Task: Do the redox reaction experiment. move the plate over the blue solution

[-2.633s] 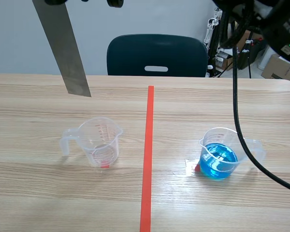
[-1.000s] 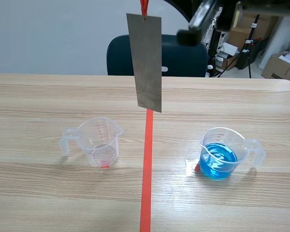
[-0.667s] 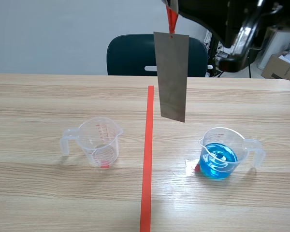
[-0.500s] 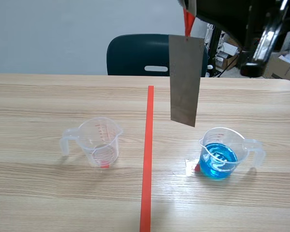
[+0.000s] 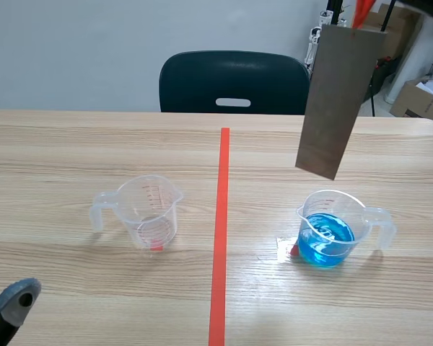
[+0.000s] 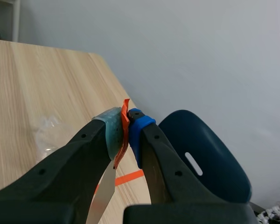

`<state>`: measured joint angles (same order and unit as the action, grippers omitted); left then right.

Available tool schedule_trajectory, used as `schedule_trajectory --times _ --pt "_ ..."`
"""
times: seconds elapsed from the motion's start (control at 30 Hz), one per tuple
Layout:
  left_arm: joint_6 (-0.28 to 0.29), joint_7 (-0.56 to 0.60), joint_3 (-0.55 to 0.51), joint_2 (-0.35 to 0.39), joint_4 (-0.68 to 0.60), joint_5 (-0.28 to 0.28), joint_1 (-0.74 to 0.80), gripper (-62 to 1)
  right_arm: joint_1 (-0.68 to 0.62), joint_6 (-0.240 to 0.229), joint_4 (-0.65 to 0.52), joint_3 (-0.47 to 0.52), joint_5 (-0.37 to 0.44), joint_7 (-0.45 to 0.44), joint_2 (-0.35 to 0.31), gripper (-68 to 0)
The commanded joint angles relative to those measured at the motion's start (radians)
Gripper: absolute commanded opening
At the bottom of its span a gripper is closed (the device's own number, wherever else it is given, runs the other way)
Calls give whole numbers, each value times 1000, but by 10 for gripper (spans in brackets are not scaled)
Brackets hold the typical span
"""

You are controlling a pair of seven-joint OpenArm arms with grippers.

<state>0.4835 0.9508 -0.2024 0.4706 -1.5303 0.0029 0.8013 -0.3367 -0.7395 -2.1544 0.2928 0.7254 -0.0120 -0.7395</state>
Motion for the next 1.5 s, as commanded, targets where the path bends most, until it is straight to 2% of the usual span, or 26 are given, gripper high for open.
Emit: schedule_trajectory --times 0.0,0.2,0.33,0.47,0.6,0.77,1.07,1.1,1.17,1.23,1.37,1.47 --pt "2 17 13 -4 -13 -16 -7 14 -5 -6 -11 13 11 -26 -5 -673" --pt "31 7 71 -5 -13 -13 -82 14 -19 -6 31 40 11 -55 -6 -674" --pt "64 -70 114 -5 -13 -13 -143 14 -18 -6 85 39 37 -72 -28 -674" --pt "66 -150 170 -5 -13 -13 -207 14 -19 -6 129 36 77 -123 -95 -674" --pt "66 -193 220 -13 -13 -13 -273 14 -24 -6 153 -2 85 -178 -193 -674" --pt "65 -261 274 -46 -13 -13 -349 14 -71 -6 176 -31 98 -290 -289 -674" --pt "66 -330 362 -106 -13 -13 -439 14 -88 -6 230 -39 97 -403 -376 -673" --pt "66 -340 370 -111 -13 -13 -448 -41 -88 -6 239 -39 96 -414 -386 -673" --pt "66 -364 388 -123 -13 -13 -465 -227 -88 -6 256 -39 94 -431 -402 -673" --pt "66 -397 406 -136 -13 -12 -485 -365 -88 -6 273 -39 94 -449 -416 -673" --pt "66 -462 432 -170 -13 -9 -514 -520 -92 -6 315 -39 90 -486 -421 -673" --pt "66 -467 439 -193 -13 -9 -522 -556 -106 -6 341 -39 80 -497 -421 -673"
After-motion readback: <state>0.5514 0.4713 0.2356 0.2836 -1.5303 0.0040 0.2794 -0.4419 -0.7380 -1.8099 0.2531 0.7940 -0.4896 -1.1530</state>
